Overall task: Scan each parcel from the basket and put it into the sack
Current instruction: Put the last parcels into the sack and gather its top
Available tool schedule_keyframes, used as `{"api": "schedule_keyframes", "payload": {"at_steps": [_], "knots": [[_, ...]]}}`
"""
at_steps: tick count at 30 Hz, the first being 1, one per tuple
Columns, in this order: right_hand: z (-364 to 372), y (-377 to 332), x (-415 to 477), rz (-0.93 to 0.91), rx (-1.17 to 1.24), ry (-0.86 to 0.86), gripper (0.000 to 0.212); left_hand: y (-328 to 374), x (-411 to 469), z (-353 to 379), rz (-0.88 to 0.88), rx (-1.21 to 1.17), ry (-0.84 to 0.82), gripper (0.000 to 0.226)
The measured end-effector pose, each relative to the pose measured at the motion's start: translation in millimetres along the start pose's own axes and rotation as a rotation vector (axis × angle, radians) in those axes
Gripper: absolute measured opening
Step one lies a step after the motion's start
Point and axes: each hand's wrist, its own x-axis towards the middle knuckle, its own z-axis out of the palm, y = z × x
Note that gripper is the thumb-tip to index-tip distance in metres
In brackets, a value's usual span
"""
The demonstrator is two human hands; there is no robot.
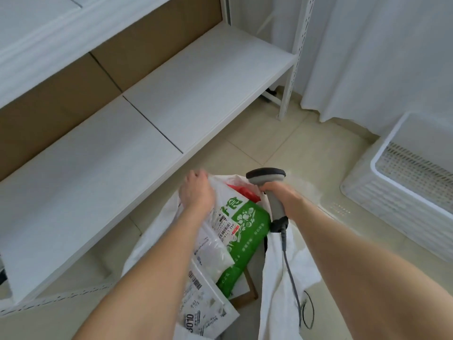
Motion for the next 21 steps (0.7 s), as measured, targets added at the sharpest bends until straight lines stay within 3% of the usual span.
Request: {"api": "schedule_keyframes", "payload": {"at_steps": [2, 4, 6, 9, 13, 18, 21], "knots": [[1, -1, 12, 0.007, 0.021, -0.048, 0.034, -23, 14, 1, -0.151, 0.098, -0.019, 0.059], [2, 0, 23, 0.014, 0.043, -0.097, 0.038, -44, 24, 13, -0.369, -0.095, -0.145, 0.081], [3, 2, 30, 0.034, 0.081, -0.162, 0.036, -58, 30, 27, -0.532, -0.343, -0.236, 0.086], [8, 11, 37, 0.107, 0.073, -0.251, 0.026, -66, 32, 41, -0.565, -0.437, -0.367, 0.058], [20, 22, 29, 0.133, 0.039, -0.187, 0.018, -66, 24, 41, -0.608, -0.568, -0.225, 0.014], [22, 10, -14, -0.021, 0.117, 0.019, 0.025, -79, 5, -12, -0.664, -0.667, 0.069, 0.016], [20, 1, -46, -0.094, 0.186, 0.069, 0.016, -86, -17, -39, -0.687, -0.744, 0.090, 0.022]]}}
